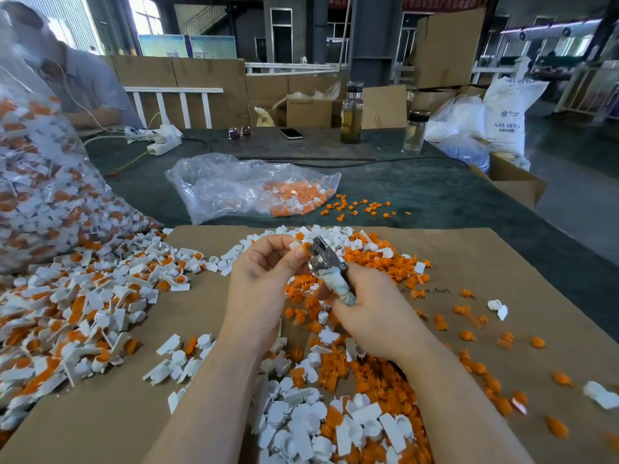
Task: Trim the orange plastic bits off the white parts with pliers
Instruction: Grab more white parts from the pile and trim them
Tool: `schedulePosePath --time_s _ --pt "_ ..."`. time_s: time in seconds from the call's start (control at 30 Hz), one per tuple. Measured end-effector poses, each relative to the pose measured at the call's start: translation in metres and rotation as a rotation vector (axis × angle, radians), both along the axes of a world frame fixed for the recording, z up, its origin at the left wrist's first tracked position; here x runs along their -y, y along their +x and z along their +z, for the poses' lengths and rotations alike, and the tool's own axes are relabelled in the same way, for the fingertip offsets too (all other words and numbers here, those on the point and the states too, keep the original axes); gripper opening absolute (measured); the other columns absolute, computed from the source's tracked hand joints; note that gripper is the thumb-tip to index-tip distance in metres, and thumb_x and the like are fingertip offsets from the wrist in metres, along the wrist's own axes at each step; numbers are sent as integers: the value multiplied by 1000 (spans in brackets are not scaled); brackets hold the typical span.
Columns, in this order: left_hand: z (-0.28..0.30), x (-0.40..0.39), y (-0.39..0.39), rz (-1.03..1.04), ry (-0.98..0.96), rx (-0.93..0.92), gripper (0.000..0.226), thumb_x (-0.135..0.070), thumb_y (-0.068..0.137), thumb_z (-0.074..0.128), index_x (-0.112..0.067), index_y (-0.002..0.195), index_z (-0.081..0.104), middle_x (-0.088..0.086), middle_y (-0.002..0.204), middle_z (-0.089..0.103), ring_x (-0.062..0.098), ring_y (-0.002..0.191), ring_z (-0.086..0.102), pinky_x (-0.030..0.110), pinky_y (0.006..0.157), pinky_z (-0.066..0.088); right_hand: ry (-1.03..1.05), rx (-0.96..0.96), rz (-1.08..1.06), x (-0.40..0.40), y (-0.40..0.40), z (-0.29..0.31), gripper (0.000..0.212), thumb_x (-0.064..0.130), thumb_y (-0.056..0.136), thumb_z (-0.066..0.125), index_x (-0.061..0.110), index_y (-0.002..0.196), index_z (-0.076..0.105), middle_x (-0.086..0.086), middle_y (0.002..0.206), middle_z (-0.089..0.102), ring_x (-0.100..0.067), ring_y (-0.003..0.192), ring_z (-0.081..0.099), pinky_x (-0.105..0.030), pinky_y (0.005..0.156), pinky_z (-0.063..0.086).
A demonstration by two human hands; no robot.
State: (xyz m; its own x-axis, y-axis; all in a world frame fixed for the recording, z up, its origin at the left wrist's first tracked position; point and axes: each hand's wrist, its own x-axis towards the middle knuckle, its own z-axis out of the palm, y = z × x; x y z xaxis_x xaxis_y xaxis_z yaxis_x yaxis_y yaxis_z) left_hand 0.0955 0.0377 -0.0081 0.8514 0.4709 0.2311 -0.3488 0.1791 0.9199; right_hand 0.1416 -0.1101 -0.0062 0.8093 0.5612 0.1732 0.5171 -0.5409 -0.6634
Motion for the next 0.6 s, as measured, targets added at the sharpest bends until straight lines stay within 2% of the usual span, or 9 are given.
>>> schedulePosePath --time_s 0.17,0.27,0.37,0.47,0.53,0.6 --pt "-2 0 1 -12 0 10 11 -23 73 73 -19 82 71 1 81 72 13 79 66 21 72 54 -33 46 -1 -1 1 -1 8 15 88 56 23 85 55 4 73 57 -14 63 54 -29 53 46" --pt "-1 -1 1 -17 -8 -6 14 -23 73 73 -15 85 70 0 81 72 11 77 66 19 70 54 -34 48 -4 0 3 -3 9 14 88 55 22 84 55 3 72 57 -14 60 52 -30 51 44" --pt "1 -1 1 -48 -71 -62 18 -21 72 72 -11 86 69 1 79 72 10 73 66 20 68 55 -56 71 -19 -2 2 -4 17 17 88 55 29 78 48 6 72 55 -11 61 50 -25 51 39" --pt "3 -8 0 -28 -316 -129 16 -18 74 71 -10 88 70 2 80 74 10 71 69 21 67 59 -117 136 -43 -2 2 -5 19 25 88 58 32 78 43 8 72 55 -9 63 51 -22 51 36" --pt "4 -23 -4 67 -572 -141 19 -18 81 69 -9 98 70 2 80 75 8 70 71 20 67 60 -129 152 -59 0 2 -5 16 28 87 57 31 79 44 8 72 55 -9 62 51 -23 51 35" --pt "3 -44 -9 161 -837 -75 24 -19 89 63 -9 111 67 1 78 75 6 68 71 18 67 58 -123 157 -84 1 3 -5 18 29 87 56 32 78 41 9 71 54 -9 63 50 -23 51 33"
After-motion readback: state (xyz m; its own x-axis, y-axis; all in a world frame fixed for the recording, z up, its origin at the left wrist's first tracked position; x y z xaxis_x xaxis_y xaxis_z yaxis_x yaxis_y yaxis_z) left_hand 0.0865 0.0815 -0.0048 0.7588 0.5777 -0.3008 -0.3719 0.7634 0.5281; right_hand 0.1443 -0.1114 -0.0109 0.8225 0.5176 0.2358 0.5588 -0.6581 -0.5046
